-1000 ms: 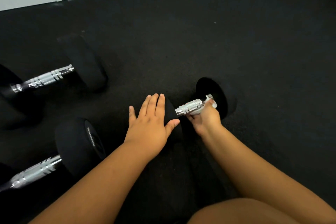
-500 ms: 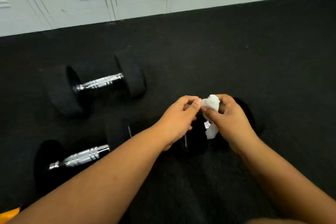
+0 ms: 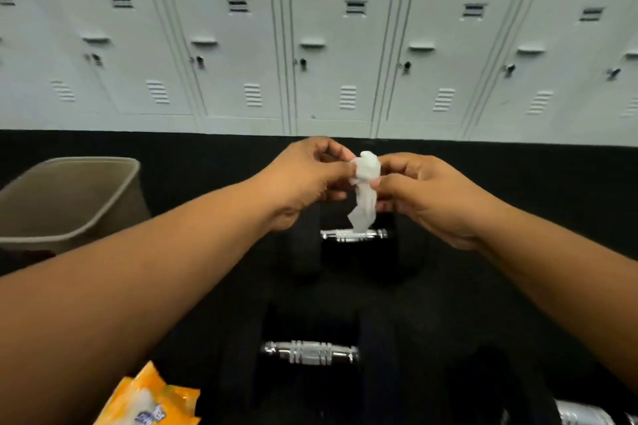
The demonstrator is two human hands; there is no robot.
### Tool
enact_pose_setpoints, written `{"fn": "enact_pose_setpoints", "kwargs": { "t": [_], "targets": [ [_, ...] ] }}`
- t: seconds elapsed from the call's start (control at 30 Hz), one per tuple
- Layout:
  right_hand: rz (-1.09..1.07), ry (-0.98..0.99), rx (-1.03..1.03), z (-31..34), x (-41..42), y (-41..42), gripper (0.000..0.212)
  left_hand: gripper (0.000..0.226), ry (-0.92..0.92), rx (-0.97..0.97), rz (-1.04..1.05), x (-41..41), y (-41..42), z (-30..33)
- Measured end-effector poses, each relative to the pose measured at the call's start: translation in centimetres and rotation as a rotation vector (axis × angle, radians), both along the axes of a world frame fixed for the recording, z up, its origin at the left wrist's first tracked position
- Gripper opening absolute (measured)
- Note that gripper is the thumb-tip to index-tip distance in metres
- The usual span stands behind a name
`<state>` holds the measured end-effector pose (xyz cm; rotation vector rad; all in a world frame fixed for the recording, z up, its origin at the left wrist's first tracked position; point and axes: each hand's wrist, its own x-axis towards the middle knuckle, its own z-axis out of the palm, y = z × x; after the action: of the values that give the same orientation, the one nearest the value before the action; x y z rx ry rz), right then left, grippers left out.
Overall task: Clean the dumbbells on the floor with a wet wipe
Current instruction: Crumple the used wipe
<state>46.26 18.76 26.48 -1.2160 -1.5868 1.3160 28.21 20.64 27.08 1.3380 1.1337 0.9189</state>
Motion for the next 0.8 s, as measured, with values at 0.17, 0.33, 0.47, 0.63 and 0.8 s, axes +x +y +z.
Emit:
{"fn": "enact_pose_setpoints", "kwargs": {
  "t": [0.17,0.33,0.47,0.63,0.8],
  "targets": [
    [0.051,0.105,0.05,1.0,-11.0,3.7,0.024,0.008,-0.034,0.002,0.178,-11.2,1.1,2.2],
    [0.049,0.142,0.085,-0.2,-22.9,5.7,0.024,0.012,-0.101,0.003,0.381,-21.5,0.6,1.6],
    [0.099,0.118,0.08,-2.3,-31.2,7.0,0.022,0.016,-0.063,-0.028,0.573,-28.3,0.4,-0.2],
    [0.164,-0.081,0.156,-5.7,-39.3,8.6,0.017,0.013,0.08,-0.058,0.74,-35.3,0.7,-3.9],
    [0.199,-0.54,0.492,-8.7,-43.7,10.4,0.012,0.008,0.456,0.013,0.843,-38.1,1.6,-6.1]
  ]
}}
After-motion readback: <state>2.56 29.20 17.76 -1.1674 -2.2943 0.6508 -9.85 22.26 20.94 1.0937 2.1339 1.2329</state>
